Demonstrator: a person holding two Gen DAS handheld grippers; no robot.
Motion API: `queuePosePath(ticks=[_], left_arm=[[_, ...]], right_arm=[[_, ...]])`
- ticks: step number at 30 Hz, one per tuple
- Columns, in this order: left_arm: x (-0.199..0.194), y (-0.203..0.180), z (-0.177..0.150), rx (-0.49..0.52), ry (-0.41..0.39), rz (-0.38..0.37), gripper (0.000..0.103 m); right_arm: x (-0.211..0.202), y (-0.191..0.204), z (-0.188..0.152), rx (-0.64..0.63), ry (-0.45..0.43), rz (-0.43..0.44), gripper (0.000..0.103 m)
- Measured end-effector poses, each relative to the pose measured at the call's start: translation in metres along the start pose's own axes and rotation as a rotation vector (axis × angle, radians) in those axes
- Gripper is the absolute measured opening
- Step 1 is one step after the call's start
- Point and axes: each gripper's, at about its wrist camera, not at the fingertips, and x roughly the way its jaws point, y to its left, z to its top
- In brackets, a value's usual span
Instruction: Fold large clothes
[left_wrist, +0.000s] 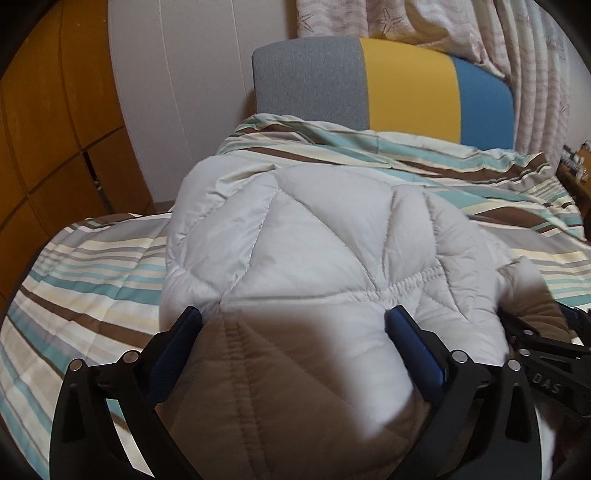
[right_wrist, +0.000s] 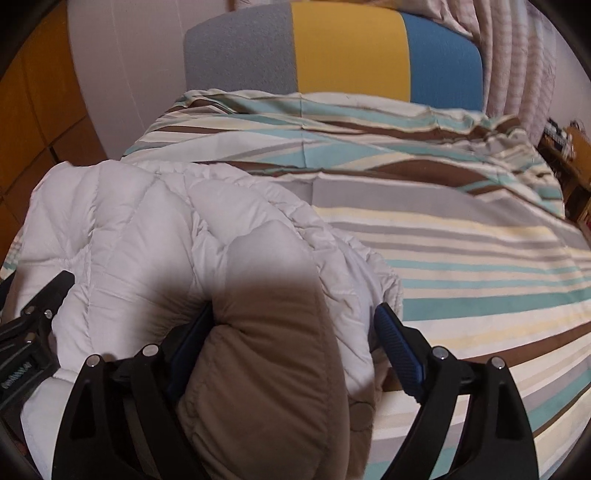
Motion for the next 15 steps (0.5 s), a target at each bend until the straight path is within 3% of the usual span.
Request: queuePosePath(ticks=[3, 9, 15], left_arm=[[-0.023, 0.004, -0.005, -0.023, -0.023, -0.019, 0.100], [-0.072, 0.011, -0.034, -0.090, -0.048, 0.012, 0.100], [-0.111, 0.013, -0.067, -0.092, -0.032, -0.010, 0.100]], right_arm=[[-0.023, 0.002, -0.001, -0.031, -0.027, -0.007, 0.090], [-0.077, 0.009, -0.024, -0.059, -0.078, -0.005, 0.101], [-0.115, 0.011, -0.058, -0.030, -0.057, 0.044, 0.101]])
